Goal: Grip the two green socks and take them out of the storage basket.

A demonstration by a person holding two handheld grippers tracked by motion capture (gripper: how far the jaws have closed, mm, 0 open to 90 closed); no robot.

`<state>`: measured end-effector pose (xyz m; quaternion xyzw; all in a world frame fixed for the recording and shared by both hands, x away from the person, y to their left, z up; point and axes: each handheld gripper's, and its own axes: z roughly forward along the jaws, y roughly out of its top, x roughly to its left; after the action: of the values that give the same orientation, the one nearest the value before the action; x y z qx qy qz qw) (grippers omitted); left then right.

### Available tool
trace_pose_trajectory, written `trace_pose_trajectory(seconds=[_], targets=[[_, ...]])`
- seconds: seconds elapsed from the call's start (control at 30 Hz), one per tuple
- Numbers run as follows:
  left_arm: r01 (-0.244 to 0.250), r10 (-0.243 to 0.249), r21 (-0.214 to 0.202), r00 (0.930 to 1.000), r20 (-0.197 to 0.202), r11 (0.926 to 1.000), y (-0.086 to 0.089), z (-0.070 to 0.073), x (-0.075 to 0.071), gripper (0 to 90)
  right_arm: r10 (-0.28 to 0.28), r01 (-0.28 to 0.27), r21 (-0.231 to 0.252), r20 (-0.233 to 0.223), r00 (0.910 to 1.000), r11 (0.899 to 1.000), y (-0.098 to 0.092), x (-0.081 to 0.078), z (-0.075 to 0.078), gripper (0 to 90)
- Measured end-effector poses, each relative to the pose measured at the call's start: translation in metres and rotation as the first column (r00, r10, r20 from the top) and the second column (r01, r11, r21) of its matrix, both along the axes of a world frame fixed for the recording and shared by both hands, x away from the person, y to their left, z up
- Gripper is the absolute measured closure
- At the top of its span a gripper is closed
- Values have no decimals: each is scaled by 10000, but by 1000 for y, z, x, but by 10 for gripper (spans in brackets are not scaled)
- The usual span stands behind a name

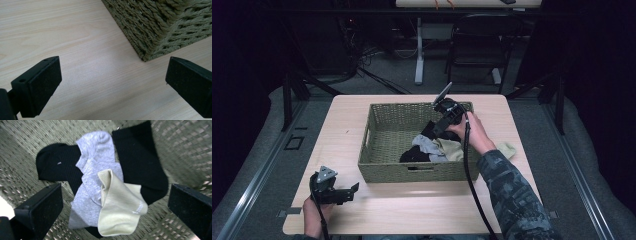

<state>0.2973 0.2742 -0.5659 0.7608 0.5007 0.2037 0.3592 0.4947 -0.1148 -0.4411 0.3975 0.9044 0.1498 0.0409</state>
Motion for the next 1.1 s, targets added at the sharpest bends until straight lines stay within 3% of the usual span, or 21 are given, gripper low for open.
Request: trace_pose_trajectory(seconds=[0.2, 0.27, 0.3, 0.43, 0.53, 0.8, 0.83, 0.9, 0.97, 1.03, 1.1], targets=[[38, -38, 24, 10000, -63, 10000, -1, 0, 1, 4, -83, 78, -163, -289, 9995, 9998, 2, 2, -21, 37], [60, -60, 7, 10000, -50, 10000, -1, 0, 2, 4, 10, -11, -7, -274, 9996, 10000, 3, 2, -25, 52], [59, -59, 8, 10000, -38, 10000, -2, 0, 2, 4, 24, -29, -183, -305, 9995, 9998, 3, 1, -28, 66], [45, -45, 18, 10000, -23, 10000, -1, 0, 2, 5, -19, -3, -664, -331, 9995, 9978, 4, 1, -36, 179], [18, -18, 27, 10000, -43, 10000, 0, -1, 1, 5, -10, -13, -702, -330, 9995, 9975, 4, 1, -40, 279], [3, -3, 75, 10000, -73, 10000, -1, 0, 1, 5, -168, 140, -841, -332, 9993, 9964, 6, 3, -53, 352], [31, -30, 76, 9999, -123, 10000, 0, 0, 1, 5, -3, -43, -1069, -432, 9991, 9943, 6, 5, -55, 368], [-5, 6, 28, 10000, -72, 10000, 0, -1, 1, 5, -28, -32, -1232, -486, 9988, 9924, 7, 7, -59, 449], [-6, 6, -2, 10000, -84, 10000, 0, -1, 1, 5, -41, -25, -1274, -517, 9987, 9918, 6, 8, -64, 664], [3, -3, -4, 10000, -45, 10000, 0, 0, 1, 5, 27, -93, -1481, -447, 9990, 9889, 5, 8, -63, 823], [15, -15, -4, 10000, -59, 10000, 0, -1, 1, 5, 87, -139, -1416, -370, 9993, 9898, 6, 6, -61, 860]])
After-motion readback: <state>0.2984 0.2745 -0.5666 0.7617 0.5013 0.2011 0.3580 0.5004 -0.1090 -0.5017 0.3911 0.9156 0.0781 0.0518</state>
